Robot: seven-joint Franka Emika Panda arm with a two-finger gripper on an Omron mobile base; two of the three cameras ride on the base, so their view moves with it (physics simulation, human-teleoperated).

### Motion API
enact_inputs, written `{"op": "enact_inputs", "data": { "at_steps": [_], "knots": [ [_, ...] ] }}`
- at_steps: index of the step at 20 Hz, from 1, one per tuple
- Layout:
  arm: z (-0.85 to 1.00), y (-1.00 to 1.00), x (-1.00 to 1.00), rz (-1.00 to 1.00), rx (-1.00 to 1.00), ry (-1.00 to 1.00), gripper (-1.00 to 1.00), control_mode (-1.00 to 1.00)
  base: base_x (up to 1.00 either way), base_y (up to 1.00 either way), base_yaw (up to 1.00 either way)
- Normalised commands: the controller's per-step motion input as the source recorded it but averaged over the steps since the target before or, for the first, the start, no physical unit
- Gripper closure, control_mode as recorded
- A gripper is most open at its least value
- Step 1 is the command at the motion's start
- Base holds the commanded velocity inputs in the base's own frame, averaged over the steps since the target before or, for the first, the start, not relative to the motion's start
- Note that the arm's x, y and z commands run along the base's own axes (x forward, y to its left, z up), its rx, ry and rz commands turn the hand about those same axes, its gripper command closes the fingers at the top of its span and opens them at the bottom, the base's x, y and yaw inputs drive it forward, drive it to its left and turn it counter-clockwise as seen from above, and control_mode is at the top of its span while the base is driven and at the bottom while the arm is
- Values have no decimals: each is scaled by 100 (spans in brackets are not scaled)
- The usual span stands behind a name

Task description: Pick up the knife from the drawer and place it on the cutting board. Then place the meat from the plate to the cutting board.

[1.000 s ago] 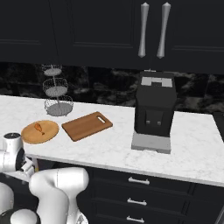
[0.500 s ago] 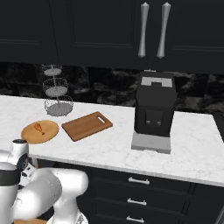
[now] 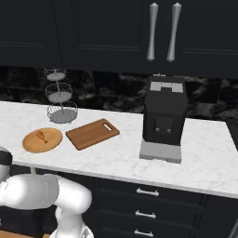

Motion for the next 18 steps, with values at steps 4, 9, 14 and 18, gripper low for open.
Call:
{"op": "enact_inputs", "data": {
  "at_steps": [4, 9, 14, 18],
  "knots": [
    [-12, 55, -96, 7, -9, 15, -100, -100, 0, 0, 0],
    [-1, 48, -100, 5, -8, 13, -100, -100, 0, 0, 0],
    [0, 41, -84, 2, -10, 14, -100, -100, 0, 0, 0],
    [39, 2, 28, 5, -14, 9, -100, -100, 0, 0, 0]
  ]
}}
